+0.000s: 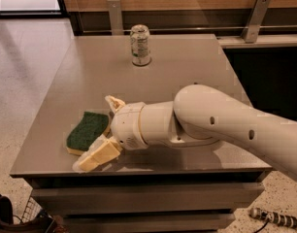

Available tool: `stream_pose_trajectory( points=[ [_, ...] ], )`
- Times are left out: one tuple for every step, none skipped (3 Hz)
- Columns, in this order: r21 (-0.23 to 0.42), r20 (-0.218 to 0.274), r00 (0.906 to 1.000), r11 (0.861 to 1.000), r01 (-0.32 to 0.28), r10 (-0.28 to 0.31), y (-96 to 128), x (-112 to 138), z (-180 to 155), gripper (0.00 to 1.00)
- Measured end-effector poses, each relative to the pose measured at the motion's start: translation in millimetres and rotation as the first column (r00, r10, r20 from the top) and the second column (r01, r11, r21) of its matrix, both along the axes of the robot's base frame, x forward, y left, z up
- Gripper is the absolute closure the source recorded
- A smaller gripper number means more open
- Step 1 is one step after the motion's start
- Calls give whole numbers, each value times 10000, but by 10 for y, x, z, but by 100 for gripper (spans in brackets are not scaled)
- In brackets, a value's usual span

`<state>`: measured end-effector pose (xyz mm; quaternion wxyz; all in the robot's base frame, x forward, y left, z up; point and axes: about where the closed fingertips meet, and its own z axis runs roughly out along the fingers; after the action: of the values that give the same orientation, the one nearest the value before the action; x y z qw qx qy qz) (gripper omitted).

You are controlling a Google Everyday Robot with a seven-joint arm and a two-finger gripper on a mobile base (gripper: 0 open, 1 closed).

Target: Pick sponge

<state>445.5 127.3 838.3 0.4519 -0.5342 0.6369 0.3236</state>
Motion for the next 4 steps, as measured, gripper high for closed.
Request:
stream_pose_trajectory(
  points=[
    [537,-115,9999,9986,-13,19,83,4,-105,2],
    [806,-107,9999,9967,12,-3,114,8,-139,25],
    [979,-137,9999,9952,-4,17,152,4,-184,47],
    [965,-117,9999,9953,-41,53,168,-7,-175,71]
  ],
)
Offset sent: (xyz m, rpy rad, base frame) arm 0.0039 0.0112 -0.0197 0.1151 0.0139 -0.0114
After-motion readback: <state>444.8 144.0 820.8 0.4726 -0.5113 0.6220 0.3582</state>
